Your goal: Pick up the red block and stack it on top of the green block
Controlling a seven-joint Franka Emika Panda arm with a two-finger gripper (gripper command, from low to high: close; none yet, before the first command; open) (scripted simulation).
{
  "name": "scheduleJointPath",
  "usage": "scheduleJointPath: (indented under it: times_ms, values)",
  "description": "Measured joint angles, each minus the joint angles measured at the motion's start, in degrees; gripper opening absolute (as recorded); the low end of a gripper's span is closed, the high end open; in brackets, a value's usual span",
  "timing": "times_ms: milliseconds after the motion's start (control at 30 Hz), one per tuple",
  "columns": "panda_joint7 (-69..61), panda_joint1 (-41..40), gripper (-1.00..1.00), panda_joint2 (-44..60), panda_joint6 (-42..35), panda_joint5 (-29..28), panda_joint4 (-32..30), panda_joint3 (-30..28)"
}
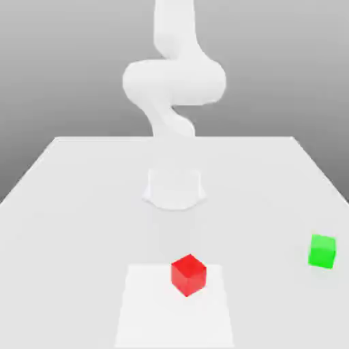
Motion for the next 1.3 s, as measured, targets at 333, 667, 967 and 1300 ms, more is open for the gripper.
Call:
scheduleJointPath:
  times_ms: [333,667,967,1300]
  values:
    - [26.68,-8.46,0.0,19.76,13.15,-0.93,-14.68,10.87]
    - [50.32,-10.95,0.0,40.68,27.66,0.63,-27.67,14.83]
    - [60.5,-5.53,0.0,53.06,37.67,-12.7,-26.07,6.07]
    - [59.76,-5.79,-1.0,52.25,37.15,-11.61,-26.17,6.64]
